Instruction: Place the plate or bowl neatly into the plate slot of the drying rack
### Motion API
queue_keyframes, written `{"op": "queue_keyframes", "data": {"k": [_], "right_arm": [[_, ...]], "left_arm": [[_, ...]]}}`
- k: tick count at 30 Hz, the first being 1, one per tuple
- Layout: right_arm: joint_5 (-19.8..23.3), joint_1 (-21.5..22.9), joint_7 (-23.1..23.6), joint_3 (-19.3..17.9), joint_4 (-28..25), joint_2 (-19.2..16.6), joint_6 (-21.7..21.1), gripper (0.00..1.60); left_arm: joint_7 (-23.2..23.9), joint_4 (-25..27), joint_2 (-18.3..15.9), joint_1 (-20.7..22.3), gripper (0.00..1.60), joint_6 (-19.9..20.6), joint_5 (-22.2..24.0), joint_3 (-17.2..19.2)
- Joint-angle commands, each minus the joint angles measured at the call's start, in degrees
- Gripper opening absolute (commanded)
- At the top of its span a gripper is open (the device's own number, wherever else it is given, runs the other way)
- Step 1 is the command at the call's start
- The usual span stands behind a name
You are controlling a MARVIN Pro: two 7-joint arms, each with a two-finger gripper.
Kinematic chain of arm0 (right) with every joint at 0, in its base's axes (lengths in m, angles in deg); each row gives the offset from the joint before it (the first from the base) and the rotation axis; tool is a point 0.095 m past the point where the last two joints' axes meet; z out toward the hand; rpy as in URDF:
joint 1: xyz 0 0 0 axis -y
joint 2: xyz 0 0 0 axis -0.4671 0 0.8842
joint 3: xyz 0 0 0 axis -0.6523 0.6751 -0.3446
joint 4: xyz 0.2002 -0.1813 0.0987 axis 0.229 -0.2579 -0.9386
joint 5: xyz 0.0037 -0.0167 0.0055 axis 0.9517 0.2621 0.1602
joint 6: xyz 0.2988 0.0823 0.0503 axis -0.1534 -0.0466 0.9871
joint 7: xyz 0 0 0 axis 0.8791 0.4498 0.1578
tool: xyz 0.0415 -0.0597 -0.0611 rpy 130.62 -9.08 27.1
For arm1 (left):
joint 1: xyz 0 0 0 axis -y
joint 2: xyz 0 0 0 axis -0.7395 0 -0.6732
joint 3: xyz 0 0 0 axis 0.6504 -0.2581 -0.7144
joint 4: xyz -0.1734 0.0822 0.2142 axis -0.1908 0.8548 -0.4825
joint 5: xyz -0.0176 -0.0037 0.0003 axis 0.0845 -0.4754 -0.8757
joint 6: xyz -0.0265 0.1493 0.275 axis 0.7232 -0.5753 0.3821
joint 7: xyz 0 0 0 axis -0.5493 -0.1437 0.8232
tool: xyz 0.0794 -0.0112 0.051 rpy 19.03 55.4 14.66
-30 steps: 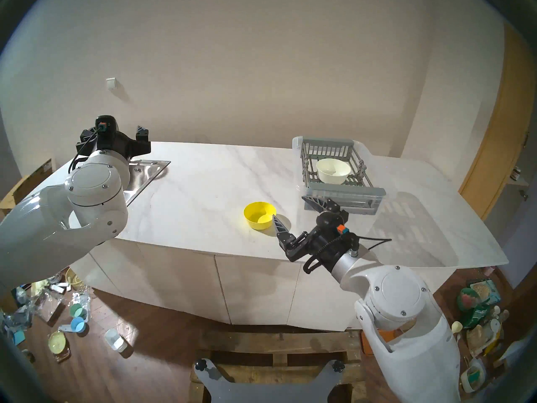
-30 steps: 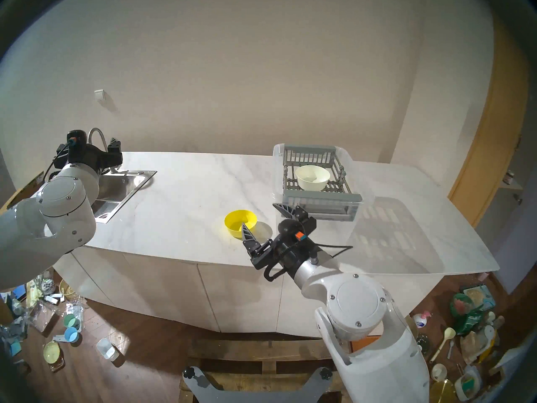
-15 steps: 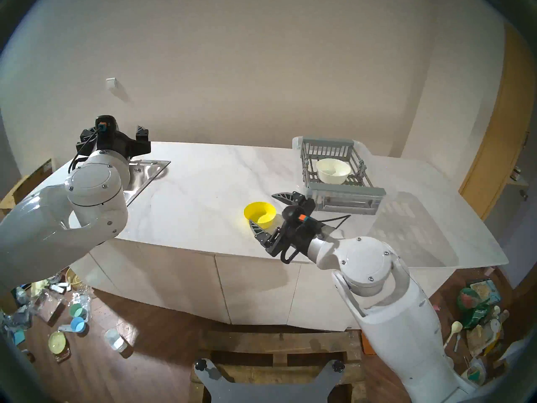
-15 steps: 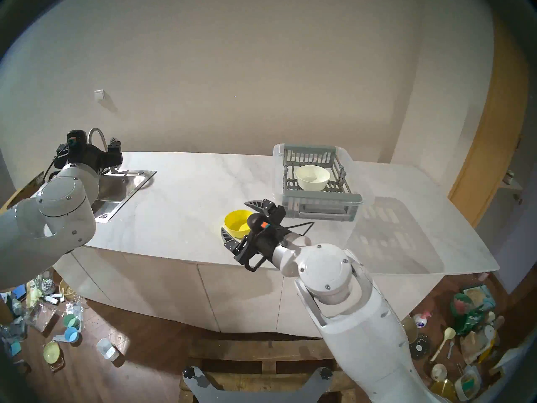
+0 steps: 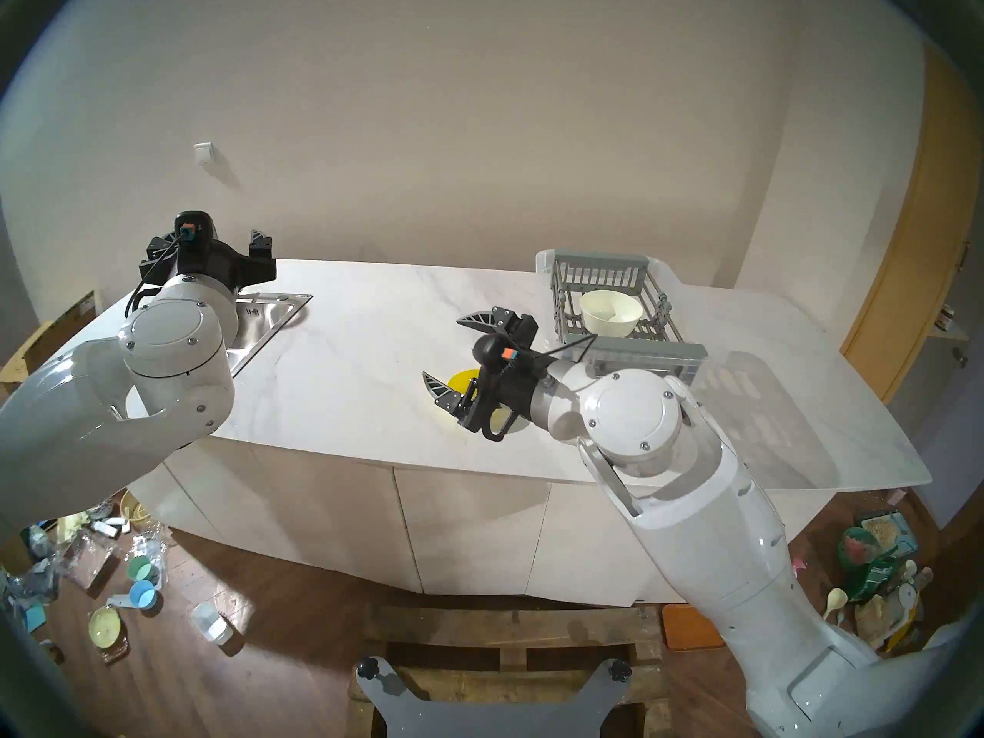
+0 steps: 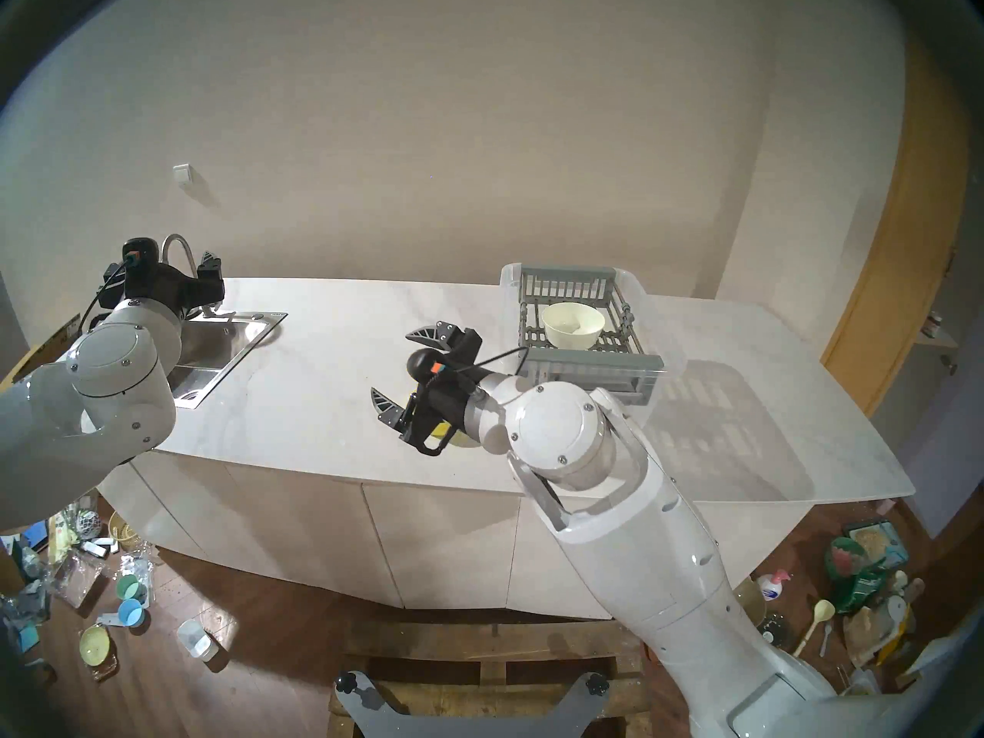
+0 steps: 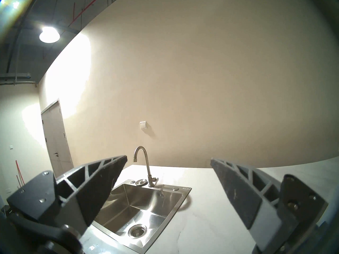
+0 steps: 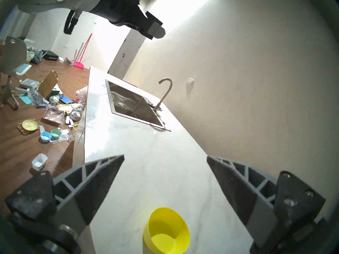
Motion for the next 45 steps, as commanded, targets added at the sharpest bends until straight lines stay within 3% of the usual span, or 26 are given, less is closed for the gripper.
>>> {"op": "queue_keyframes", "data": {"k": [1,12,19,34,45], "right_arm": [[-0.34,1.74,1.67,1.82,0.78,0.12,-0.69,1.60],[-1.45,7.00,4.54,7.48,7.57,-0.63,-0.92,1.60],[-2.55,11.13,5.37,10.17,12.90,1.00,0.53,1.60],[-2.90,17.72,7.15,13.38,21.85,4.25,2.18,1.60],[-3.04,22.61,8.85,15.05,29.52,6.53,6.43,1.60]], "left_arm": [[0.35,0.46,-0.24,1.35,1.60,-0.39,-0.72,1.13],[0.35,0.46,-0.25,1.37,1.60,-0.41,-0.72,1.10],[0.33,0.47,-0.25,1.39,1.60,-0.40,-0.69,1.08],[0.33,0.46,-0.27,1.42,1.60,-0.42,-0.69,1.05],[0.28,0.47,-0.26,1.43,1.60,-0.39,-0.64,1.03]]}}
